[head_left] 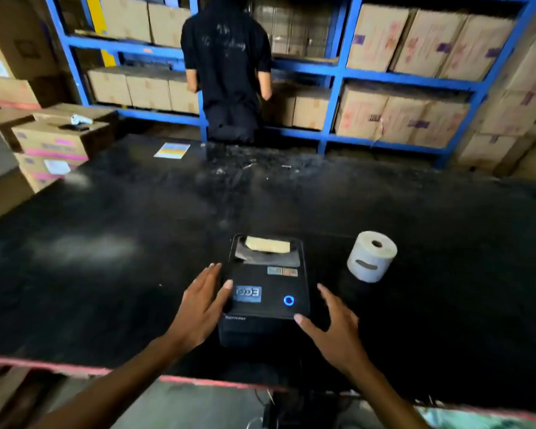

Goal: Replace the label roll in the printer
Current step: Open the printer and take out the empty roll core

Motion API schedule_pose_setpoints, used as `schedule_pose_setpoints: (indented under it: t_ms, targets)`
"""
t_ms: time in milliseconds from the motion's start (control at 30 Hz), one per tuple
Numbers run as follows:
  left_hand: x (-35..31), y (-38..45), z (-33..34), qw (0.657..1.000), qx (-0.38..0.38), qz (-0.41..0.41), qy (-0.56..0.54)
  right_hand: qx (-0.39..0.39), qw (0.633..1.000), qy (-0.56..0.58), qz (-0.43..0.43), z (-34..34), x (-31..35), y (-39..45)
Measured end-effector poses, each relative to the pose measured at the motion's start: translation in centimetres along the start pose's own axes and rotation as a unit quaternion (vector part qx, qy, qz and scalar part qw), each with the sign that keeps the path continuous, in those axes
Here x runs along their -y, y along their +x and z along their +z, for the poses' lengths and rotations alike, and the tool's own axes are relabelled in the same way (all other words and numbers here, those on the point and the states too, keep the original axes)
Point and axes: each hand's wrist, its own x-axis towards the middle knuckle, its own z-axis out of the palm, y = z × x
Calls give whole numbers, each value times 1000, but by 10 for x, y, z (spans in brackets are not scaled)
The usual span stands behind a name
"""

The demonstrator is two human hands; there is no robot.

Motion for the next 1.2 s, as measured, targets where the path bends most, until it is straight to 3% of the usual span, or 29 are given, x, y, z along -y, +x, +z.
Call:
schedule_pose_setpoints:
  t_ms: [67,167,567,667,900,1033,1200]
  targets:
    - [5,-12,8,993,-24,-69,-87,-9,993,102,55,14,-6,-7]
    - [13,-31,23,974,-6,-129,-189,-47,980,181,61,37,-13,-15]
    - [23,-36,36,947,-29,-178,-267,-114,981,157,-13,24,-1,7]
    - [24,-32,35,958,-41,-174,-224,-130,977,168,-7,2,22,37]
    - [21,-22,28,978,-65,-152,-128,-165,971,144,99,-44,90,124]
    - [25,-15,24,981,-53,-159,-102,-160,962,215,60,-44,93,144]
    - [27,7,13,983,-39,-166,-69,-71,945,318,38,-38,77,151]
